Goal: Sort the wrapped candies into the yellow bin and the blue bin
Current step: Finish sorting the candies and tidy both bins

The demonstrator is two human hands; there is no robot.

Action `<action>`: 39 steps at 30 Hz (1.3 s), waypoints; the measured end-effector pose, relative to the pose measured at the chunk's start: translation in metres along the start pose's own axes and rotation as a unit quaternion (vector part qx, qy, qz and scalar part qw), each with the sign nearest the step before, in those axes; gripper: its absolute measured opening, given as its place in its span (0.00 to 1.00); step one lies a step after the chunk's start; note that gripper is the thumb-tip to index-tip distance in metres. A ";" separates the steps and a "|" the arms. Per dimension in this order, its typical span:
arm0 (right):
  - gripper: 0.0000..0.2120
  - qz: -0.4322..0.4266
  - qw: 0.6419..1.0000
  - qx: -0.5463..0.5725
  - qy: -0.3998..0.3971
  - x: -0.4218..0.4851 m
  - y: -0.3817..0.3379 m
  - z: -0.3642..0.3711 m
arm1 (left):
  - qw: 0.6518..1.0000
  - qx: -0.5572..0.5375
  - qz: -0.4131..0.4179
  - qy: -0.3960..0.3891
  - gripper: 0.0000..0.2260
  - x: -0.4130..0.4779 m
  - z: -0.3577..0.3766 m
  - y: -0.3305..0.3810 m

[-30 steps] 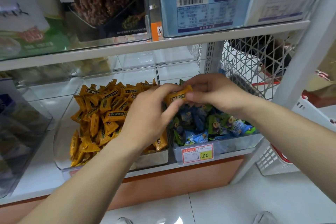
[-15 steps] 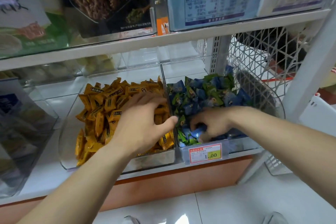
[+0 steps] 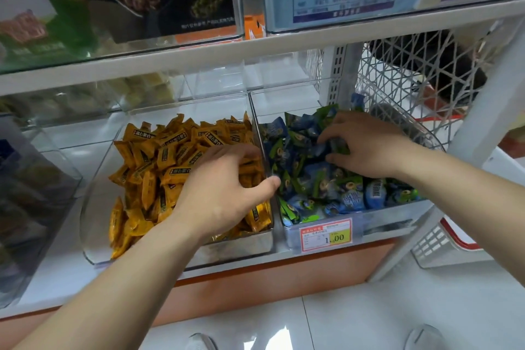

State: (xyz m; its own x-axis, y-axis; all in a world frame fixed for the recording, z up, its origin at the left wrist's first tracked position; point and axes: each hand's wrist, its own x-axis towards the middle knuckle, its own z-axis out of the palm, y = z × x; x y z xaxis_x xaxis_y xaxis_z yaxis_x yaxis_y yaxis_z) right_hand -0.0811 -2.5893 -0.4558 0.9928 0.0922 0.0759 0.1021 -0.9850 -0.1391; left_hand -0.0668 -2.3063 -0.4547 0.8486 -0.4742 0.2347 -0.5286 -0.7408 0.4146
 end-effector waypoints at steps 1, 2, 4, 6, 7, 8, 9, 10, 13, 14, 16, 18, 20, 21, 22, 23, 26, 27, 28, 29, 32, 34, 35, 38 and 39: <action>0.14 0.008 1.000 -0.006 -0.009 -0.004 0.001 -0.003 | 1.000 0.001 0.000 -0.002 0.29 0.001 0.000 0.001; 0.14 0.029 0.999 -0.025 -0.022 -0.007 0.001 -0.006 | 1.000 0.001 0.001 -0.004 0.30 0.001 -0.001 0.002; 0.17 0.114 0.984 -0.117 -0.064 -0.012 0.001 -0.009 | 1.000 0.003 0.002 -0.009 0.30 0.002 -0.003 0.004; 0.26 0.206 0.949 -0.196 -0.134 -0.015 -0.003 -0.009 | 1.000 0.009 0.002 -0.015 0.31 0.003 -0.004 0.006; 0.28 0.229 0.938 -0.197 -0.169 -0.016 -0.006 -0.008 | 1.000 0.012 -0.001 -0.017 0.31 0.004 -0.005 0.008; 0.30 0.235 0.935 -0.184 -0.193 -0.016 -0.008 -0.005 | 1.000 0.014 -0.005 -0.021 0.31 0.004 -0.006 0.010; 0.30 0.226 0.939 -0.164 -0.202 -0.016 -0.011 -0.002 | 1.000 0.015 -0.009 -0.023 0.32 0.004 -0.007 0.012; 0.28 0.206 0.949 -0.131 -0.199 -0.017 -0.015 0.002 | 0.999 0.016 -0.012 -0.025 0.32 0.004 -0.007 0.013; 0.17 0.136 0.970 0.100 -0.174 -0.022 -0.028 0.017 | 0.999 0.019 -0.013 -0.028 0.29 0.006 -0.010 0.017; 0.17 0.117 0.962 0.163 -0.184 -0.024 -0.031 0.019 | 0.999 0.024 -0.012 -0.029 0.27 0.007 -0.011 0.018; 0.26 0.103 0.942 0.244 -0.207 -0.028 -0.032 0.012 | 0.999 0.041 -0.014 -0.022 0.26 0.009 -0.015 0.022; 0.31 0.087 0.940 0.282 -0.169 -0.031 -0.021 -0.003 | 0.998 0.059 0.001 0.014 0.25 0.011 -0.022 0.029; 0.26 0.071 0.967 0.236 -0.059 -0.038 -0.004 -0.021 | 0.995 0.055 0.037 0.074 0.21 0.015 -0.027 0.042; 0.21 0.069 0.976 0.206 0.004 -0.042 0.005 -0.029 | 0.994 0.040 0.054 0.088 0.19 0.017 -0.027 0.052; 0.17 0.073 0.979 0.183 0.057 -0.048 0.013 -0.035 | 0.994 0.023 0.073 0.084 0.18 0.020 -0.024 0.063; 0.15 0.074 0.979 0.166 0.095 -0.053 0.020 -0.038 | 0.994 0.007 0.092 0.061 0.16 0.024 -0.018 0.074; 0.13 0.033 0.988 0.112 0.104 -0.071 0.022 -0.031 | 0.985 0.010 0.156 -0.073 0.10 0.046 0.019 0.104; 0.12 0.009 0.993 0.092 0.078 -0.078 0.020 -0.025 | 0.978 0.034 0.177 -0.109 0.09 0.055 0.035 0.111; 0.13 -0.008 0.996 0.068 0.048 -0.086 0.018 -0.019 | 0.971 0.055 0.188 -0.137 0.08 0.065 0.050 0.116; 0.16 -0.018 0.999 0.042 0.025 -0.094 0.018 -0.014 | 0.967 0.065 0.186 -0.161 0.08 0.075 0.064 0.120; 0.21 -0.032 0.999 -0.001 0.035 -0.116 0.024 0.001 | 0.962 0.034 0.175 -0.205 0.11 0.107 0.096 0.128; 0.20 -0.064 0.996 -0.041 0.056 -0.130 0.025 0.015 | 0.950 0.014 0.174 -0.259 0.18 0.122 0.113 0.132; 0.18 -0.081 0.992 -0.067 0.073 -0.135 0.025 0.024 | 0.938 0.015 0.169 -0.301 0.23 0.126 0.120 0.134; 0.12 -0.096 0.979 -0.109 0.146 -0.142 0.026 0.040 | 0.908 0.067 0.148 -0.387 0.36 0.130 0.136 0.130; 0.11 -0.100 0.975 -0.114 0.165 -0.142 0.027 0.043 | 0.902 0.101 0.153 -0.392 0.39 0.130 0.138 0.126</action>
State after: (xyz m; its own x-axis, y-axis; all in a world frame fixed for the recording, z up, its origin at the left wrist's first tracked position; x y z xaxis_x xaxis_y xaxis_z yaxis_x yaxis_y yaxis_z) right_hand -0.2169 -2.6224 -0.5130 0.8770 0.2710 0.3967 0.2377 -0.9624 0.1318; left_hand -0.0269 -2.5271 -0.4932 0.4272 -0.8033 -0.4151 -0.7962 -0.5517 0.2482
